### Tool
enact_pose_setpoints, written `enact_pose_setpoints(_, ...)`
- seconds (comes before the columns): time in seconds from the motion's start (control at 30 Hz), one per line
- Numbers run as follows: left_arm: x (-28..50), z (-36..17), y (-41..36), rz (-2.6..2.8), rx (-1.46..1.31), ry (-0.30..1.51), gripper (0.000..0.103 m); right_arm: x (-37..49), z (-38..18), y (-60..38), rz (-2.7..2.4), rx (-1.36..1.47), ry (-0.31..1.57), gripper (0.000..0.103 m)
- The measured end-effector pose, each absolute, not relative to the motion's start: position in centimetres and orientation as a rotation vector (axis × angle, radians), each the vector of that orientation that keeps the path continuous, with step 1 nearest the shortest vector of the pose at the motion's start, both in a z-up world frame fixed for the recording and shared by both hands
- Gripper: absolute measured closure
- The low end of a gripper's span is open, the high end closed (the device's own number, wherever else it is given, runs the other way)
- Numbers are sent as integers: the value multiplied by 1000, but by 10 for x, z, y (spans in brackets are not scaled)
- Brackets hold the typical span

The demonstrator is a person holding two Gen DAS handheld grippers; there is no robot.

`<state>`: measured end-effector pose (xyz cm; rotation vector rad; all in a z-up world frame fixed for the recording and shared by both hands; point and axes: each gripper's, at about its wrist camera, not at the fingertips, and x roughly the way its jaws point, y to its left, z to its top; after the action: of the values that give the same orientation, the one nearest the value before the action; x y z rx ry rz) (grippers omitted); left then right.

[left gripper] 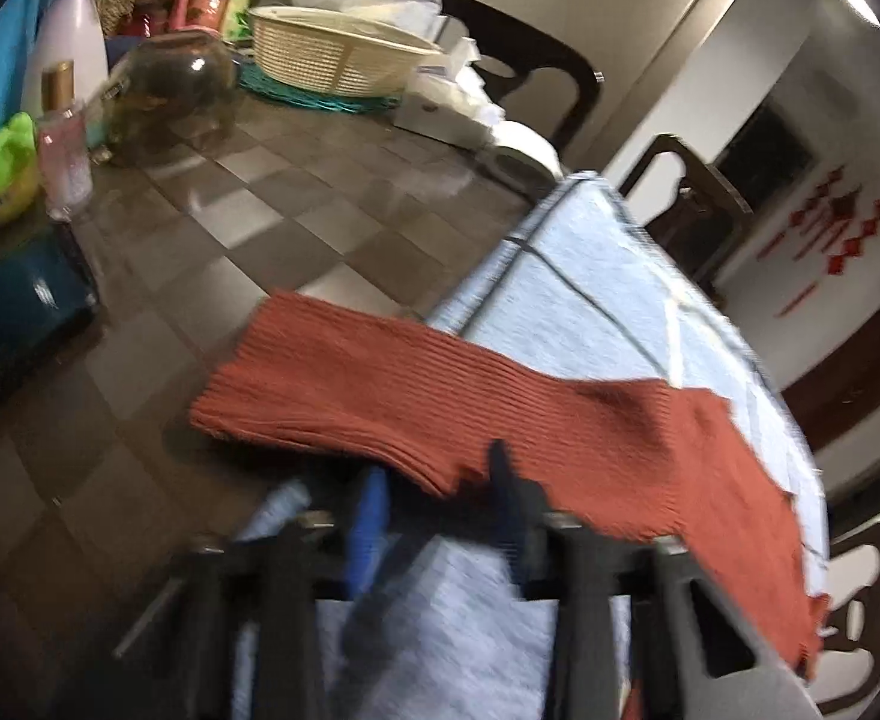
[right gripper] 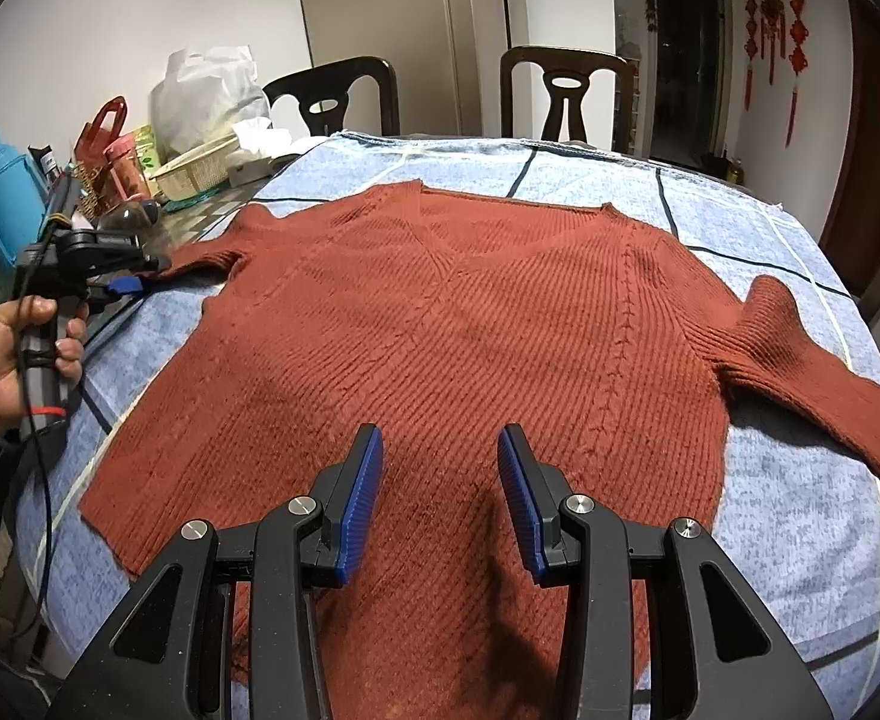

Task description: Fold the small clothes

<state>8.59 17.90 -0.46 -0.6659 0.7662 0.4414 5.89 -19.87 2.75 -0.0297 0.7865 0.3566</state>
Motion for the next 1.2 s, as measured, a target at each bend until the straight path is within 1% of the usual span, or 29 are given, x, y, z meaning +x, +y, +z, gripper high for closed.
enact_pose_setpoints(0.03,89,-5,182,452,-652,766,90,59,27,-199,361,-24,786,62)
enact_pose_setpoints(0.07,91,-4,182,454,-638,764,91,59,27,-199,362,-21,787,62)
enact_pose_setpoints(0.1,93,-2,182,452,-623,762,95,59,26,-199,362,-21,789,62)
enact_pose_setpoints(0.2,97,17,175,414,-559,717,96,60,25,-201,360,-17,790,62)
enact_pose_setpoints(0.33,106,54,150,278,-480,633,96,60,26,-207,355,5,787,62)
enact_pose_setpoints(0.43,117,77,116,138,-409,589,96,62,27,-211,351,27,787,62)
enact_pose_setpoints(0.53,135,86,77,-15,-349,581,96,64,29,-214,346,44,788,62)
enact_pose_setpoints(0.7,165,67,29,-223,-311,687,94,65,36,-217,340,68,792,62)
enact_pose_setpoints(0.73,166,63,26,-246,-311,706,92,65,38,-219,341,73,793,62)
enact_pose_setpoints(0.77,166,61,22,-258,-316,714,87,66,40,-219,342,77,790,62)
enact_pose_setpoints(0.83,162,60,25,-268,-334,710,81,70,45,-220,349,91,786,62)
enact_pose_setpoints(1.0,154,59,54,-169,-314,701,80,92,50,-214,389,161,805,62)
enact_pose_setpoints(1.2,160,32,78,-125,-301,801,80,132,54,-199,432,260,836,62)
